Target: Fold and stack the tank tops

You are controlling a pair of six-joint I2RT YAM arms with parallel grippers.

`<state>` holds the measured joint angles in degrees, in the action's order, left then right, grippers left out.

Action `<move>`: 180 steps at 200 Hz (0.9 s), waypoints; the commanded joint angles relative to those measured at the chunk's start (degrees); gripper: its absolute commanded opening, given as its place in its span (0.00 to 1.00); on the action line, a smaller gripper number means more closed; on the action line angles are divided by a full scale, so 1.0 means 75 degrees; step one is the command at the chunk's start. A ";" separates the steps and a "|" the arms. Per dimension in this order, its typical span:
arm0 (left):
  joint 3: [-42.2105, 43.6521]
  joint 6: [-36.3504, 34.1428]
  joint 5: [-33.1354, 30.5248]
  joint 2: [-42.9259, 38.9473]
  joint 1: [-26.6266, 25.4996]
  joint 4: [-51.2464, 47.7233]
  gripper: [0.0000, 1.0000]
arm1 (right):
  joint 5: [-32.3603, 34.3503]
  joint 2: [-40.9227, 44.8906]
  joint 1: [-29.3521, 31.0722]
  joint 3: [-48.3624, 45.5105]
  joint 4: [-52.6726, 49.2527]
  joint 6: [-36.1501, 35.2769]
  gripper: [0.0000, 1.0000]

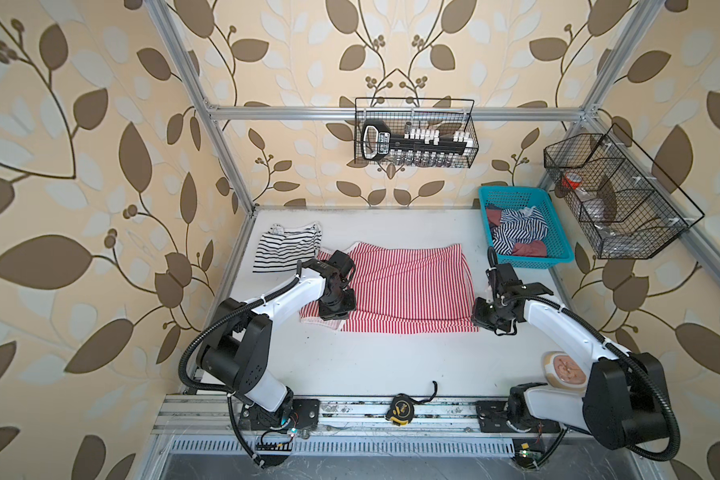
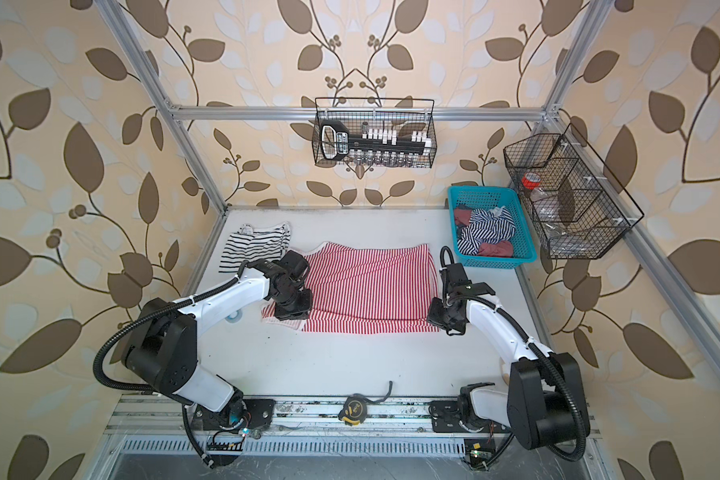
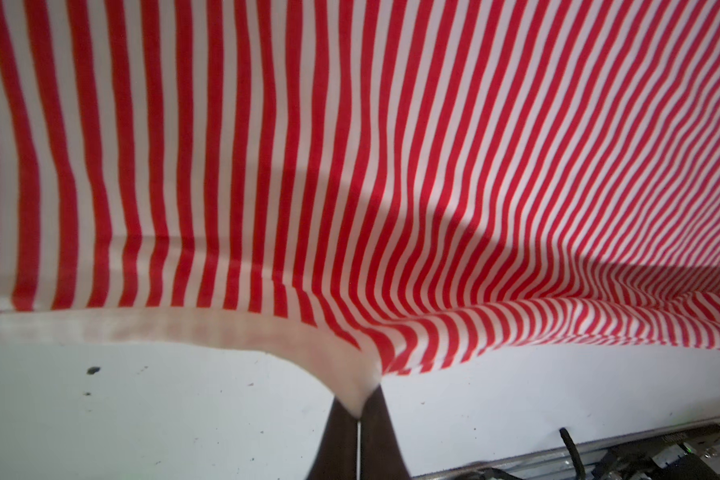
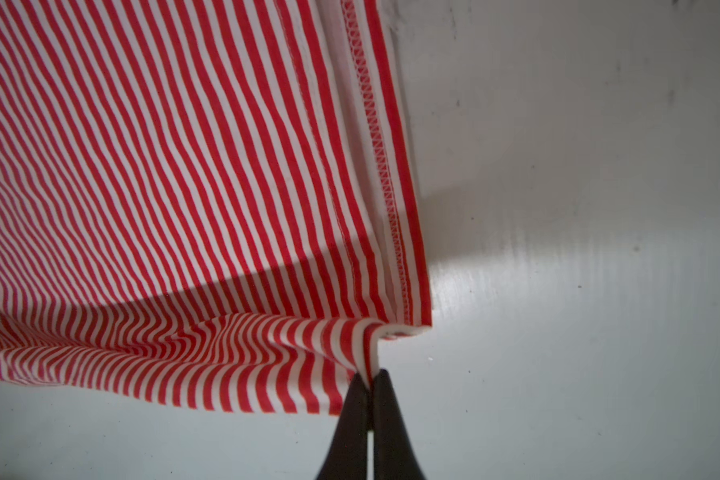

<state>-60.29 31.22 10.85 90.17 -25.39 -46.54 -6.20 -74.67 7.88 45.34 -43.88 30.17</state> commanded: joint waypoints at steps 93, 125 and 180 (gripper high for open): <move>-0.1107 -0.0540 -0.0181 0.0950 0.0358 -0.0210 0.00 | -0.0239 -0.0946 -0.0347 0.0701 0.0237 -0.0539 0.00; -0.1273 -0.0616 -0.0164 0.1153 0.0449 -0.0227 0.00 | -0.0267 -0.1211 -0.0406 0.0860 0.0281 -0.0608 0.00; -0.1644 -0.0691 -0.0158 0.1431 0.0490 -0.0274 0.00 | -0.0300 -0.1483 -0.0529 0.1035 0.0287 -0.0706 0.00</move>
<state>-69.89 27.59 10.17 100.25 -22.39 -46.92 -8.21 -84.82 4.47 51.00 -41.36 26.22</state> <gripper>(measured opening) 0.045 0.048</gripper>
